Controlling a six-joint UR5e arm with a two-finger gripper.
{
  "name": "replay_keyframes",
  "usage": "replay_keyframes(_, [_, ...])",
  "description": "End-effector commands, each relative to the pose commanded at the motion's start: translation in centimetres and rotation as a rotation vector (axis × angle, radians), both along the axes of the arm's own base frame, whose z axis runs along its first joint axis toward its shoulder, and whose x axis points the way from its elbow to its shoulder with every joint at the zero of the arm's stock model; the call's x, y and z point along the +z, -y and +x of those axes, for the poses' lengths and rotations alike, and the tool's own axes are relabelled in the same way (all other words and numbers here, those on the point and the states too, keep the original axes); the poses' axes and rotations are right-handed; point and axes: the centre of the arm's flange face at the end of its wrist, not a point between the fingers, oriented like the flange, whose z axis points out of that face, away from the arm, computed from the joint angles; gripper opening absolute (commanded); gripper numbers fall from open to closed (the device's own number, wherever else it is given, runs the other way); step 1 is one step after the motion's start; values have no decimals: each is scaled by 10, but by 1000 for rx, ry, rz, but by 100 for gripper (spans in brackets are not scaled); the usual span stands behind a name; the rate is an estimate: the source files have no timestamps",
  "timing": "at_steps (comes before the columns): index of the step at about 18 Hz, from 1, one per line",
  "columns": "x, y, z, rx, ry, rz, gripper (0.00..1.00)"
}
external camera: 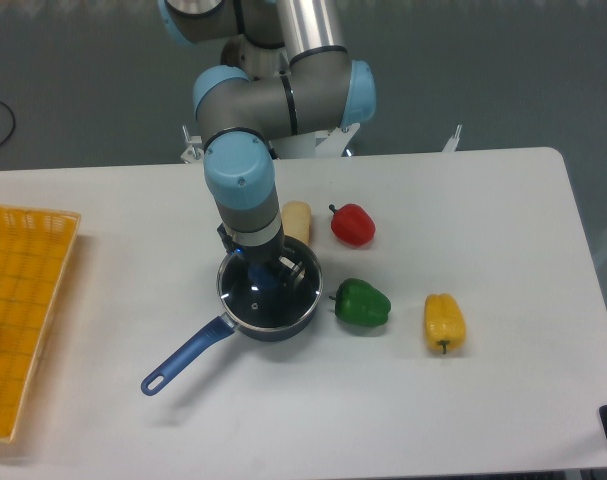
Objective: Open the lid
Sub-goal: 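Hold the knob and lift the glass lid off the saucepan, then carry the glass lid away from the pan toward the green pepper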
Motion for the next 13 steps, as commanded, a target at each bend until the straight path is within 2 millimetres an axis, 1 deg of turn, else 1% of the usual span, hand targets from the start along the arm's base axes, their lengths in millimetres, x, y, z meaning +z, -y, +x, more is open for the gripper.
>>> replay_keyframes(2, [0,0,0,2,0,0,58])
replay_keyframes(6, [1,1,-2,5,0,0,58])
replay_keyframes(13, [20,3,-20,-3,-19,18,57])
